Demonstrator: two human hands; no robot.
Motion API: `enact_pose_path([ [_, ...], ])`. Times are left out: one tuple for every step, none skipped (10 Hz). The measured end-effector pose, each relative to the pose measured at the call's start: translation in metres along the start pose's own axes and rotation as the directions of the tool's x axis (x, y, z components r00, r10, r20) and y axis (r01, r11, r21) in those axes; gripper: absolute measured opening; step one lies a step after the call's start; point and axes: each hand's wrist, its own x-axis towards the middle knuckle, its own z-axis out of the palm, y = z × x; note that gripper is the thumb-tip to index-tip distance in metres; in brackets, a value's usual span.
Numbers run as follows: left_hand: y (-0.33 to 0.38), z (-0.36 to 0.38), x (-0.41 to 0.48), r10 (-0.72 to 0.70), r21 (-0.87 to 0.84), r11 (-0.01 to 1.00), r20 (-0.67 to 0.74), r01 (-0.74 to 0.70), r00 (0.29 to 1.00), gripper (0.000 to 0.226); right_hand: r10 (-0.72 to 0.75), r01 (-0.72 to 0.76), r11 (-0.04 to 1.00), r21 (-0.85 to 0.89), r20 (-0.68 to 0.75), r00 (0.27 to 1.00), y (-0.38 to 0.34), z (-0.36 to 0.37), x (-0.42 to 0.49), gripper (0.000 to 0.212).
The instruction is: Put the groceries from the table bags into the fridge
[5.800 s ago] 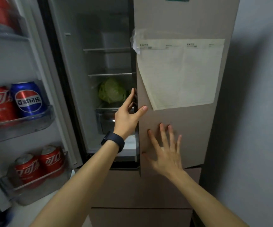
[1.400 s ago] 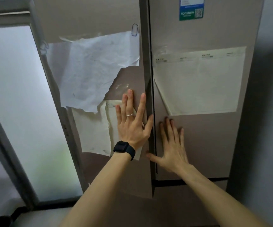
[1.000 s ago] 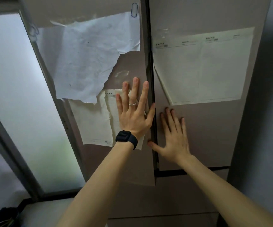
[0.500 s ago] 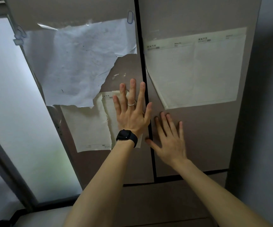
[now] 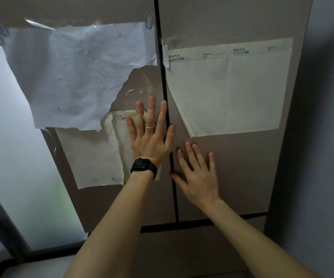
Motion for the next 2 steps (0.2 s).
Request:
enact_pose_path([
  [-0.001,-0.004,-0.001,0.01,0.025,1.0,0.026,-0.01,1.0,0.06,-0.064,0.061,0.998,0.026,0.13,0.989,0.001,-0.021,-0.003,0.074],
  [0.001,-0.005,0.0,0.015,0.014,1.0,0.025,-0.016,1.0,0.061,-0.179,0.142,0.978,0.151,0.262,0.948,0.019,-0.056,0.006,0.061],
])
